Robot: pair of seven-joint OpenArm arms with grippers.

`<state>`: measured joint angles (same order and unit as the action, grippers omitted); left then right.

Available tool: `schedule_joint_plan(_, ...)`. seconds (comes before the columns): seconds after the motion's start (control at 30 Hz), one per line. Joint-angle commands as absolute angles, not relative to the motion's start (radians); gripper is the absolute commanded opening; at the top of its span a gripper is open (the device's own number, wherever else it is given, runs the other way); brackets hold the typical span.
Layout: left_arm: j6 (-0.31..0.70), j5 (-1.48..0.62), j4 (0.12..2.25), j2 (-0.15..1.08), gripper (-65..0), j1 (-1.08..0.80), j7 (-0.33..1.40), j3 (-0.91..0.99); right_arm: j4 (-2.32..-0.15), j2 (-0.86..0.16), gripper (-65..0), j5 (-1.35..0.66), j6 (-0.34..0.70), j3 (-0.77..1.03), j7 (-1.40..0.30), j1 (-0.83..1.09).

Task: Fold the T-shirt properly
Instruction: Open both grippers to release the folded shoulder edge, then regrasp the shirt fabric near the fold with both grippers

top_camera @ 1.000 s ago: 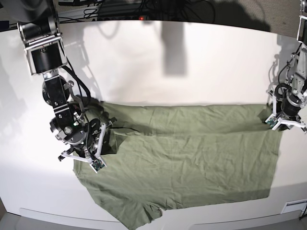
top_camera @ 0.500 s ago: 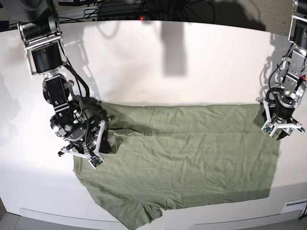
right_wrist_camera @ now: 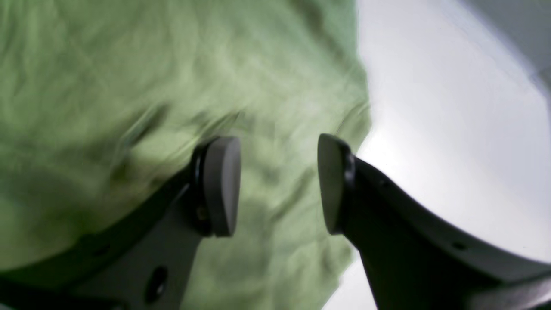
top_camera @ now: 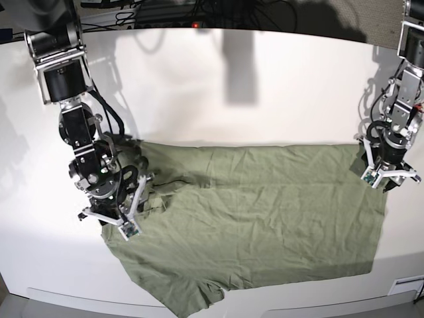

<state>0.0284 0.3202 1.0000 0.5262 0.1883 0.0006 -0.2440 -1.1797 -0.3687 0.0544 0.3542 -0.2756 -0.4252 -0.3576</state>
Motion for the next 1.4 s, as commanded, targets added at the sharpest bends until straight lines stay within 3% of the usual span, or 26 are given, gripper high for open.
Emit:
schedule_joint_plan(0.0, 0.007, 0.320, 1.011, 0.546, -37.3, 0.207, -0.016, -0.236, -1.198, -0.374, -35.5, 0.024, 0.408, -0.271, -0.425, -0.385)
schedule_joint_plan(0.07, 0.007, 0.320, 1.011, 0.546, -37.3, 0.205, -0.016, -0.236, -1.203, -0.374, -35.5, -0.044, 0.479, -0.270, -0.476, -0.384)
schedule_joint_plan(0.27, 0.007, 0.320, 1.011, 0.546, -37.3, 0.200, -0.015, -0.236, -1.231, -0.374, -35.5, -0.249, 0.447, -0.213, -0.638, -0.374)
schedule_joint_plan(0.57, 0.007, 0.320, 1.011, 0.546, -37.3, 0.200, -0.016, -0.236, -1.322, -0.374, -35.5, -0.363, 0.549, -0.041, -0.674, -0.275)
schedule_joint_plan(0.93, 0.007, 0.320, 1.011, 0.546, -37.3, 0.199, -0.019, -0.236, -1.326, -0.331, -35.5, -0.283, 0.550, -0.033, -0.601, -0.211)
schedule_joint_plan(1.37, 0.007, 0.320, 1.011, 0.546, -37.3, 0.200, -0.020, -0.236, -1.207, -0.245, -36.0, -0.200, 0.515, -0.033, -0.577, -0.312)
